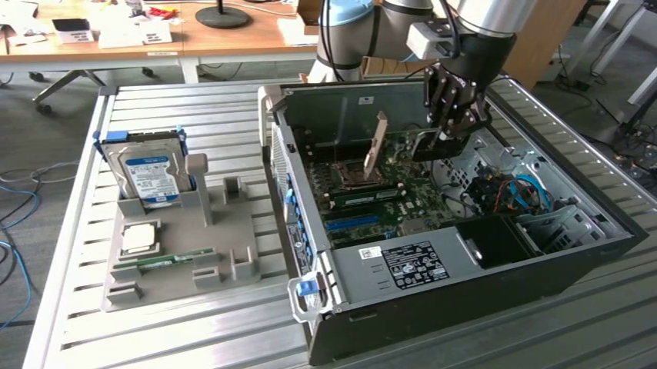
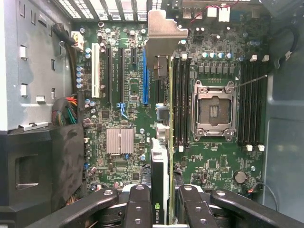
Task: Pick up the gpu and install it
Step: 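Insert the gpu into the slot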
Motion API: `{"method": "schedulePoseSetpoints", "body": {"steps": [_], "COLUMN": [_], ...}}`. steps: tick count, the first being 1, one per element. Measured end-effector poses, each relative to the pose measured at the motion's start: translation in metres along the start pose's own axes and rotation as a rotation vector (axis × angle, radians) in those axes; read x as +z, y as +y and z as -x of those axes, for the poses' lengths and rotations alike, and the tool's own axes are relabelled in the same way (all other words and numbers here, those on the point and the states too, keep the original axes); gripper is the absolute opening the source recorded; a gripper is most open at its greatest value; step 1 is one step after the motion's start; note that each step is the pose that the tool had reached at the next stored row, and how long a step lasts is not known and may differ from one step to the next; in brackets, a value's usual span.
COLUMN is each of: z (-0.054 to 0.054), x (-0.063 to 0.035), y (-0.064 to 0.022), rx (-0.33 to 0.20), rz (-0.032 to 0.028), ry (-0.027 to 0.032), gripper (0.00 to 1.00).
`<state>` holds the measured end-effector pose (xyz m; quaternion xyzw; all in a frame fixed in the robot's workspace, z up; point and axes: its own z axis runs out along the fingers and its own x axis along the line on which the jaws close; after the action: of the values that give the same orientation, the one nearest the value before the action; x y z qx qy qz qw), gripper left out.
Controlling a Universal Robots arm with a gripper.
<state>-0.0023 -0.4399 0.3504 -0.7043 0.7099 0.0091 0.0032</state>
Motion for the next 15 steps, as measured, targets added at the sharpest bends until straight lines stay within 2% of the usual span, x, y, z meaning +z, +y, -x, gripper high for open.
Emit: {"method": "schedulePoseSetpoints", "body": {"steps": [15], "z": [-0.0001], "x": [0.0026], "y": [0.0000], "rx": [0.000], "rz": [0.0000], "ry": [0.0001], "gripper": [0.27]}}
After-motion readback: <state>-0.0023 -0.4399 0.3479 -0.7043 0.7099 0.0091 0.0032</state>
